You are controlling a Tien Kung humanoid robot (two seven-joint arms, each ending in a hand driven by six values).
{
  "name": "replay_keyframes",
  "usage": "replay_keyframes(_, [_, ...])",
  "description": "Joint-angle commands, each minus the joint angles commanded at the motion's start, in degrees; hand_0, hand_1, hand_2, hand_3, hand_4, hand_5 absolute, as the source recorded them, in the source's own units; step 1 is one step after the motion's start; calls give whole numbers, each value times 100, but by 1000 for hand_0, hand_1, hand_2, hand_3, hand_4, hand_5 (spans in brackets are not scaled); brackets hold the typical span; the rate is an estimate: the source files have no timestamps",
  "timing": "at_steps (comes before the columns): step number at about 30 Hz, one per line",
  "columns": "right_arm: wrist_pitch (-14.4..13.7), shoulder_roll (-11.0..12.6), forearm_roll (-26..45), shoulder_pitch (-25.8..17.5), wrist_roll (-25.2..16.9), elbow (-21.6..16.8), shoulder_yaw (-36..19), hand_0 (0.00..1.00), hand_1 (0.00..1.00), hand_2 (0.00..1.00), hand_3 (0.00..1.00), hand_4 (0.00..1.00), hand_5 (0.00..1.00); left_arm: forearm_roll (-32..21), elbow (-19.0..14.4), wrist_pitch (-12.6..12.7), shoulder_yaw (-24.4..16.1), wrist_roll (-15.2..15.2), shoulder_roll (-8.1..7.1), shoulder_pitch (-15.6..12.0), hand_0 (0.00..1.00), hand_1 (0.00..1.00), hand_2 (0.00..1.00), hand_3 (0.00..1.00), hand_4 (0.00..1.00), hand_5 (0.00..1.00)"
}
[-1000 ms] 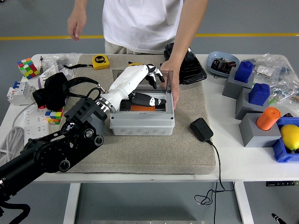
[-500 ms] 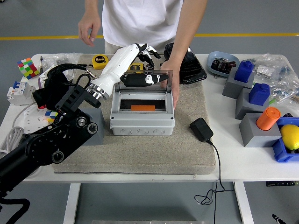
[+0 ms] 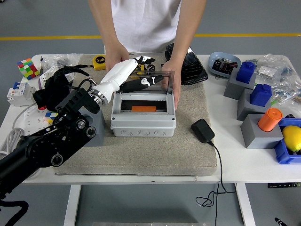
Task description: Fetch the battery,place it into the box,close the lid of the box
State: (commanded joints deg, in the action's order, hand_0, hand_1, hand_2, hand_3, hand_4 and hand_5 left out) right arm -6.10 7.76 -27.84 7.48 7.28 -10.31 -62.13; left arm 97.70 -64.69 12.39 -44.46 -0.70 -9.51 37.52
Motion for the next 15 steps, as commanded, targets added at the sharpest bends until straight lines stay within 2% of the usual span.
replay_keyframes(1, [6,-11,4,-8,-10,0,-4,660,605,598,548,953,466,-3,-4,-32,20,-38,-9,-20,764,822,813,836,998,998])
replay_keyframes(2, [9,-19,3,-14,-17,0,-9,660,605,598,549,953,466,-2,-18,-57,47,-60,-26,-36,738,781,769,799,998,998])
replay_keyframes(6, [10,-30,-17,-22,-33,0,-39,660,605,598,549,953,466,-81,-127,-72,154,9,-134,-115,738,781,769,799,998,998])
replay_keyframes(7, [8,-27,-20,-17,-38,0,-45,660,605,598,549,953,466,-104,-177,-27,183,87,-181,-139,738,781,769,799,998,998])
replay_keyframes(8, [7,-19,-22,-12,-40,0,-52,661,605,598,549,954,466,-149,-257,-10,213,115,-243,-177,697,723,713,755,998,998])
replay_keyframes(13, [1,9,-64,-15,-22,0,-110,661,605,598,549,954,466,-204,-584,-15,267,89,-461,-341,697,723,713,755,998,998])
replay_keyframes(14, [3,10,-69,-16,-19,0,-119,660,605,598,549,954,466,-204,-642,-21,274,76,-494,-370,668,682,681,732,998,998])
replay_keyframes(15, [4,10,-69,-18,-19,0,-124,660,605,598,549,954,466,-211,-700,-29,280,65,-525,-399,668,682,681,732,998,998])
